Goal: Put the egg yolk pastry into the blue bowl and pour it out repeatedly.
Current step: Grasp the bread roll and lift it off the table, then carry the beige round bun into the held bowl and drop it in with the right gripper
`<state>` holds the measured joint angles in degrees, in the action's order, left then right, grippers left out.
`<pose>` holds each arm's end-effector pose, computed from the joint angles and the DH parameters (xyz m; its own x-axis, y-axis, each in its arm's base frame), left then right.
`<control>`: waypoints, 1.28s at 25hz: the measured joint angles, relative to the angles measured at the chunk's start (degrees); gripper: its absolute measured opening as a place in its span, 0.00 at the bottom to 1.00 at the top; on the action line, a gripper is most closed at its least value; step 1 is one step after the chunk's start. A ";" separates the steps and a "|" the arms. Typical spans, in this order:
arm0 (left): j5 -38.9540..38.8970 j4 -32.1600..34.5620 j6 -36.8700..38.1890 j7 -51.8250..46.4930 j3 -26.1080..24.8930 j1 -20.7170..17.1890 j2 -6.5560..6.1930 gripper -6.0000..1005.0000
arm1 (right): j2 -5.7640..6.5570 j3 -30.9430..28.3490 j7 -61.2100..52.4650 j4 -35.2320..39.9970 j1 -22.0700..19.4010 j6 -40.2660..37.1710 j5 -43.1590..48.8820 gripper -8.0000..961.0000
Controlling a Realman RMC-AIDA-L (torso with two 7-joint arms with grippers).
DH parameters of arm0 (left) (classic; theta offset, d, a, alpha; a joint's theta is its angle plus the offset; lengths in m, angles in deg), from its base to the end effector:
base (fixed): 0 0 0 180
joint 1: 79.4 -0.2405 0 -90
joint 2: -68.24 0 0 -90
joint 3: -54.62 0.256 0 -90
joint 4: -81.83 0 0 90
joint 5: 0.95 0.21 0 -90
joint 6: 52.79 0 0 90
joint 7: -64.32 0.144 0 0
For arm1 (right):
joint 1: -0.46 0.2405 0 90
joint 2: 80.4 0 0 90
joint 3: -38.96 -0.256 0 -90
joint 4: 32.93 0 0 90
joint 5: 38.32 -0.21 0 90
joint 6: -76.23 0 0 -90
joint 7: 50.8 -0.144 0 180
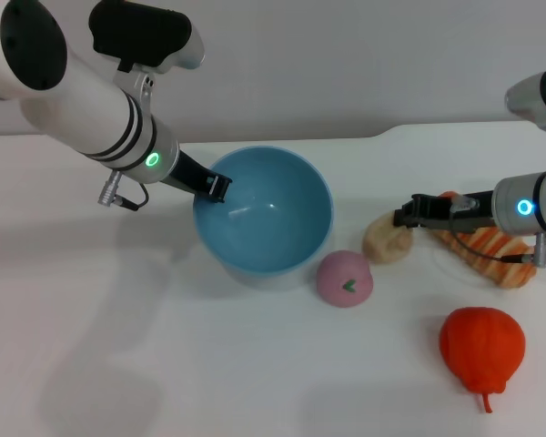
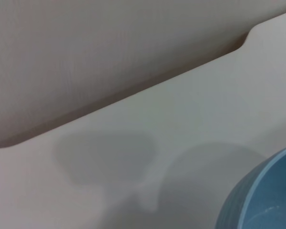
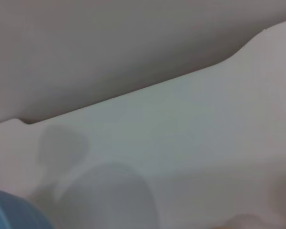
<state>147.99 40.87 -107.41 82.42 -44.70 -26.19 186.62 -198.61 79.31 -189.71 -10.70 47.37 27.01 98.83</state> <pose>-0.1749 0.4420 -0.0538 0.6356 0.7684 0.0745 0.6548 -0.4855 -0.5793 0.2757 0.4163 -0.0426 0.1971 -0.8668 -0.4581 -0.9678 -0.0974 -0.2321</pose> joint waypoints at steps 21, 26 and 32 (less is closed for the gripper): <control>0.00 -0.05 -0.54 -0.28 -0.46 2.09 -0.29 0.01 | 0.02 0.50 3.86 21.32 -5.23 -21.92 -12.12 0.01; 0.44 0.11 -0.63 -1.55 0.02 2.13 -0.33 0.01 | 0.07 1.80 3.88 25.34 -3.96 -25.59 -15.25 0.02; -0.19 0.18 -1.81 -1.66 0.12 2.67 0.08 0.01 | 0.06 7.65 3.88 23.43 1.57 -23.77 -16.23 0.04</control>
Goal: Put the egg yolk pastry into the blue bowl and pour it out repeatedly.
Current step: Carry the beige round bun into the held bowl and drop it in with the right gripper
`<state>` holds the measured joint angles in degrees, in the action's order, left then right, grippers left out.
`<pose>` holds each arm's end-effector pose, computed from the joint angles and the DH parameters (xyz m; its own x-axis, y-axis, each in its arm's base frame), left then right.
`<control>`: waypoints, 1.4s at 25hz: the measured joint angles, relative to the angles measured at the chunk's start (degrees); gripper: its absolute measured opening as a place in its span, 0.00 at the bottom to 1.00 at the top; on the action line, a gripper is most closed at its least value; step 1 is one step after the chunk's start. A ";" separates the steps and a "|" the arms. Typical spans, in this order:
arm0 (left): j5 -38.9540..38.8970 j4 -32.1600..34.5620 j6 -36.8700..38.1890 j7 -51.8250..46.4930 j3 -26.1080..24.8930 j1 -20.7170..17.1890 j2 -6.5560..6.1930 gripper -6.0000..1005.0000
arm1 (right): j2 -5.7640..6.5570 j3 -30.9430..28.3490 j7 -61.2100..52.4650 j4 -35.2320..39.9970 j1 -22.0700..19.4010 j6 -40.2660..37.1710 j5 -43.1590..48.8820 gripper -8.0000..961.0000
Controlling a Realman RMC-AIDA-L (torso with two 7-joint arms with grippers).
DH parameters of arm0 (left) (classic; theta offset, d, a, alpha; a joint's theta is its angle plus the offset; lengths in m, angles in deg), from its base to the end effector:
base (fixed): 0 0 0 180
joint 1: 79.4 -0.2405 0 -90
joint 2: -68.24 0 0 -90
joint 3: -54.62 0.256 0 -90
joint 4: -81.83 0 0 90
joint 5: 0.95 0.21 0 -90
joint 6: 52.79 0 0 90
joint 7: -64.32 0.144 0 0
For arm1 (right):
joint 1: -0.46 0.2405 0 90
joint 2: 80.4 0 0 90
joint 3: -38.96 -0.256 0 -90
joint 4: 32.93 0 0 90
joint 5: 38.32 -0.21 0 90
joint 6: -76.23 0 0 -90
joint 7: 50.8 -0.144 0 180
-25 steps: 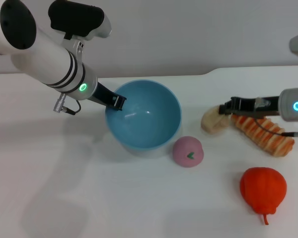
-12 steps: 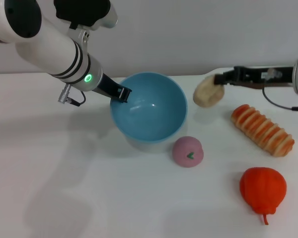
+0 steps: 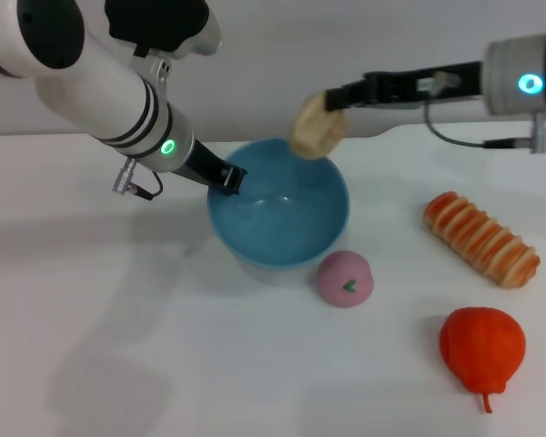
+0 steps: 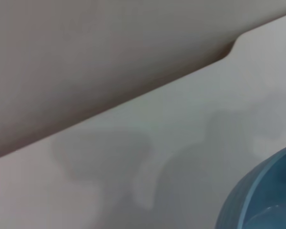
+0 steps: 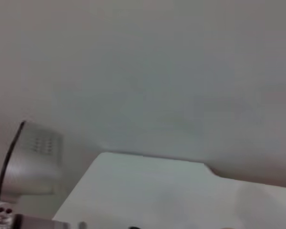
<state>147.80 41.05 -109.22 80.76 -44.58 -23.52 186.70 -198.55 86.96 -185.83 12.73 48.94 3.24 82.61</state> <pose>-0.1564 0.4448 -0.0563 0.6380 0.7673 0.0645 0.6563 -0.4981 -0.5667 0.1501 0.4355 0.0125 0.4986 -0.7251 -0.4750 -0.8358 -0.5475 -0.0415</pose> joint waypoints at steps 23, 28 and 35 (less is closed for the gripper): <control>-2.90 -0.18 1.16 -2.74 4.44 -1.09 -0.34 0.01 | -0.40 10.37 0.67 -7.99 0.78 3.21 -6.25 0.09; -2.85 -0.13 1.31 -2.74 4.44 -1.12 -0.34 0.01 | -0.22 9.94 0.08 -5.45 -2.83 1.45 -6.63 0.10; -2.95 -0.45 1.40 -2.74 4.44 -1.13 -0.25 0.01 | -0.09 8.59 2.65 -5.56 -4.89 1.86 -11.98 0.12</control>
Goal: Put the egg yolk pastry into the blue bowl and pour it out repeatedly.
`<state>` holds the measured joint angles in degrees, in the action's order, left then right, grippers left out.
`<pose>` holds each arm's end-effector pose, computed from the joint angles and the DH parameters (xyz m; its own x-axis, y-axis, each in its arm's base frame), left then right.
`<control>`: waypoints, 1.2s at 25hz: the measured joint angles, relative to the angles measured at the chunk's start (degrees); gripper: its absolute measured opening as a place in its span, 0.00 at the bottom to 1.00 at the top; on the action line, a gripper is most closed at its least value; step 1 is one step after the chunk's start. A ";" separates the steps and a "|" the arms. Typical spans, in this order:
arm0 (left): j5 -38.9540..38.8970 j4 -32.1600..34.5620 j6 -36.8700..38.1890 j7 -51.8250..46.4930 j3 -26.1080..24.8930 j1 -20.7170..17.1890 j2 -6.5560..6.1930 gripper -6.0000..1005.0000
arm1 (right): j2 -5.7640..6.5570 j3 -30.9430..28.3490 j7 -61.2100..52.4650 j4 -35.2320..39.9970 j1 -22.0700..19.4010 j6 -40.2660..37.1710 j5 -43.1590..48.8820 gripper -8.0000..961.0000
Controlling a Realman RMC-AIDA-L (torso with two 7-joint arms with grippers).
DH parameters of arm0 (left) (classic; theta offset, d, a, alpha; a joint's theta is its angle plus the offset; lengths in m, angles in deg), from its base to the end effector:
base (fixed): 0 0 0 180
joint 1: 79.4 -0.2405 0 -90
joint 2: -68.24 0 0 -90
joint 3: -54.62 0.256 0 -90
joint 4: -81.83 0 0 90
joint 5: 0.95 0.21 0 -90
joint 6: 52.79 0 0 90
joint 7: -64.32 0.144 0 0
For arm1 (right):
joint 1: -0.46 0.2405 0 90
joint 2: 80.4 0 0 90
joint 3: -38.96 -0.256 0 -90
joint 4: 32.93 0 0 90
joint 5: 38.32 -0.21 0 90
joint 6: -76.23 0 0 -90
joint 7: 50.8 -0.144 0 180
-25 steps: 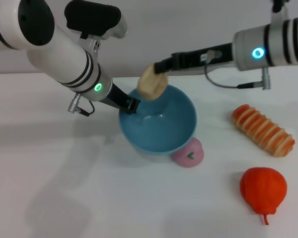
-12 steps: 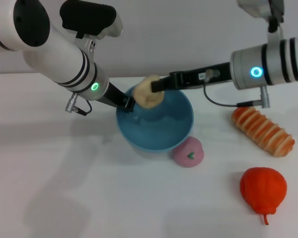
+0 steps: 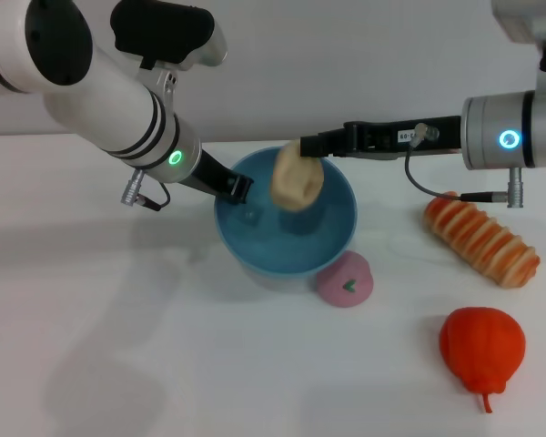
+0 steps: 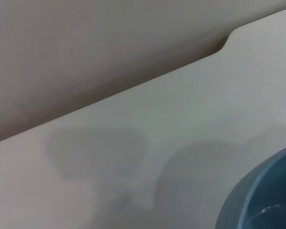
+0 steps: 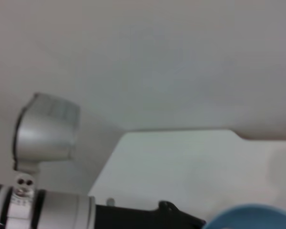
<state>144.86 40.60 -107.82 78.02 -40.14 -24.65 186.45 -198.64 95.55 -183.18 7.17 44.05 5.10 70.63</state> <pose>-0.1578 0.4390 -0.0644 0.6232 0.7784 0.0757 0.6753 -0.4867 -0.5541 0.1701 0.4114 -0.0180 0.4140 -0.7833 -0.4637 -0.8590 -0.5048 0.0859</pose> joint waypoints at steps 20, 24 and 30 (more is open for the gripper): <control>-0.52 0.10 0.53 0.01 0.10 -1.06 0.06 0.01 | -0.54 -0.64 27.88 -1.39 -4.41 1.50 -16.66 0.52; -0.53 -0.01 1.30 0.01 0.10 -1.26 0.02 0.01 | -0.27 -0.46 29.51 -0.13 -5.19 2.59 -13.72 0.53; -0.54 0.21 2.87 0.35 0.10 -1.48 -0.01 0.01 | -0.66 0.80 37.44 4.23 -8.85 8.72 -9.85 0.56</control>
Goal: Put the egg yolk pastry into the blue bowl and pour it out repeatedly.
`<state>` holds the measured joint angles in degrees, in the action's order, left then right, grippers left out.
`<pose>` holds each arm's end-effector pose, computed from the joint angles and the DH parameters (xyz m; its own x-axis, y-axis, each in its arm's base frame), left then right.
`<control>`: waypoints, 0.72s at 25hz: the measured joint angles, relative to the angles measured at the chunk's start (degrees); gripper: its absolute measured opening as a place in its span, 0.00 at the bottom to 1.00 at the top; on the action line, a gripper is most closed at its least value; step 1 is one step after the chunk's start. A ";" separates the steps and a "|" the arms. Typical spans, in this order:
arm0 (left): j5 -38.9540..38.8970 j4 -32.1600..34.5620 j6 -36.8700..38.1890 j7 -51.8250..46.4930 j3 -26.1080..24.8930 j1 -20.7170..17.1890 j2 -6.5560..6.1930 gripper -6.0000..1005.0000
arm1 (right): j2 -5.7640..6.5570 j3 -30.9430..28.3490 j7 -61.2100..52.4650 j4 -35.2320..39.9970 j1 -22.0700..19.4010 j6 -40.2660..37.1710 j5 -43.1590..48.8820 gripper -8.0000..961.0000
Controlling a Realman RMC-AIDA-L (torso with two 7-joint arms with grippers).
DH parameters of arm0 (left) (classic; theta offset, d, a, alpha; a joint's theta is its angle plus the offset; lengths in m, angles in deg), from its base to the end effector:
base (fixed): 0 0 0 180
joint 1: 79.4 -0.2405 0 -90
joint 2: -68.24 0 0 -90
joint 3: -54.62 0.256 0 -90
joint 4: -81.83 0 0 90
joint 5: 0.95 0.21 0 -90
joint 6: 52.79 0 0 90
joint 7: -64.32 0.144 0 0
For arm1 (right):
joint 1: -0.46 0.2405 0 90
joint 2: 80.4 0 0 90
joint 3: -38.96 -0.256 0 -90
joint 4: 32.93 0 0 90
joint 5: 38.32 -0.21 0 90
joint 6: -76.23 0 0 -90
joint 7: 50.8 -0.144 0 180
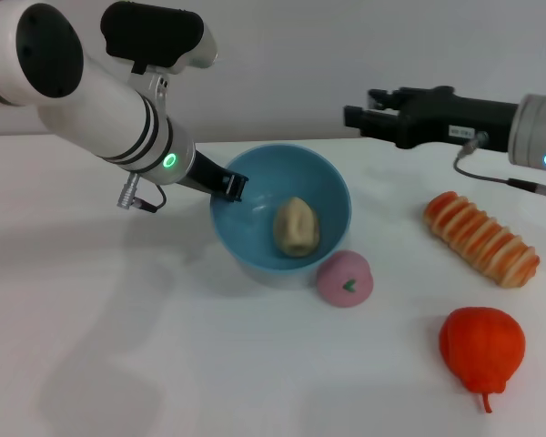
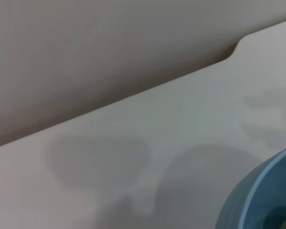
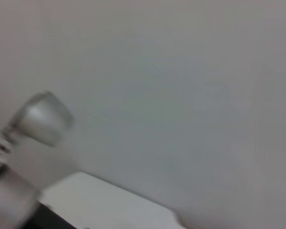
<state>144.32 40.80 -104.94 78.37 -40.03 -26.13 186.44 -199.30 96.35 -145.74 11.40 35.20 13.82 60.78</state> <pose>-0.1662 0.4404 -0.0638 0.6216 0.7750 0.1140 0.6851 -0.4673 -0.5589 0.2083 0.4105 0.0058 0.7368 -0.3472 -0.5801 -0.5997 -0.7318 -0.3238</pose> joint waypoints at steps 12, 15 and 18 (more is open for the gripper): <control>0.01 0.24 2.19 0.07 0.42 -0.34 0.08 0.01 | -0.31 1.39 21.14 -3.45 -4.53 10.17 -11.97 0.60; 0.02 -0.03 3.00 0.09 0.34 -0.98 0.09 0.01 | 0.08 0.78 25.84 -5.84 -5.27 10.79 -18.98 0.61; 0.02 -0.25 4.39 0.14 0.35 -1.38 0.10 0.00 | -0.03 0.70 32.78 -6.96 -6.55 10.82 -24.24 0.63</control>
<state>144.34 40.55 -100.55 78.51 -39.68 -27.51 186.54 -199.34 97.05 -112.96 4.43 28.65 24.64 36.54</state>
